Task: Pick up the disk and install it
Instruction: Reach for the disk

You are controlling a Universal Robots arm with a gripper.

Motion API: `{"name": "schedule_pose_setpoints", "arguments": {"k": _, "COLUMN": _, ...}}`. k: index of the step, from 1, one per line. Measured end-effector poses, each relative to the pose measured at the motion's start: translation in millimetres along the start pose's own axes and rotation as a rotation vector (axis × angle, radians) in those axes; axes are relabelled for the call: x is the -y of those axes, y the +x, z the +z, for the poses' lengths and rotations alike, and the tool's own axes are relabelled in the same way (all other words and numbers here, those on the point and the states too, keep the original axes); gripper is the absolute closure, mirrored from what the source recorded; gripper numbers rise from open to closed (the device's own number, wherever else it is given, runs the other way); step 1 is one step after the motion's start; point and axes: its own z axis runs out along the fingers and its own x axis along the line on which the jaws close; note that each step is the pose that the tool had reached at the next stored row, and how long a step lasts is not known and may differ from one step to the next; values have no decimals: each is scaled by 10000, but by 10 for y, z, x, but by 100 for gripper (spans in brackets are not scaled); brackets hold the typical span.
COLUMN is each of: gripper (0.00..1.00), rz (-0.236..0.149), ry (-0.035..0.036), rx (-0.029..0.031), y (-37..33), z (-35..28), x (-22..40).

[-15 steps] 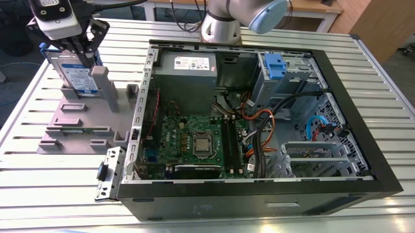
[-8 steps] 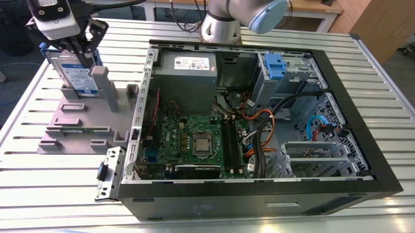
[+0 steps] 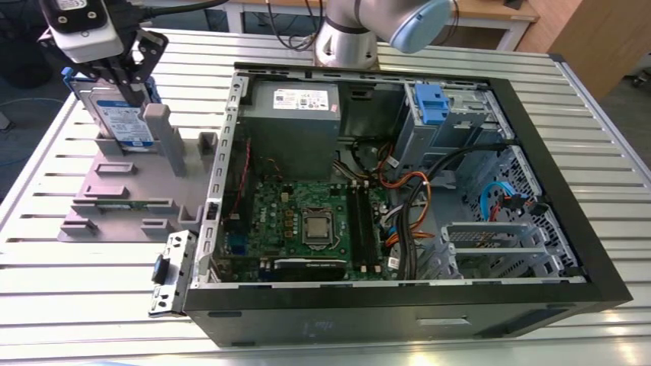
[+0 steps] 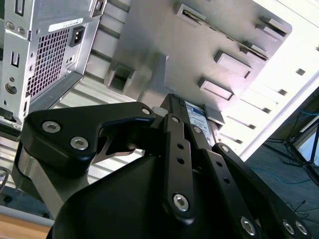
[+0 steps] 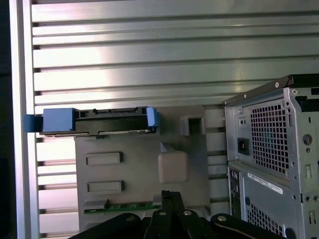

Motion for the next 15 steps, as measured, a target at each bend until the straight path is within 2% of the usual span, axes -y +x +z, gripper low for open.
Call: {"name": "schedule_pose_setpoints", "arguments": {"k": 15, "gripper": 89, "rz": -1, "ry": 0, "rx": -1, "y": 49, "z": 3, "x": 4}}
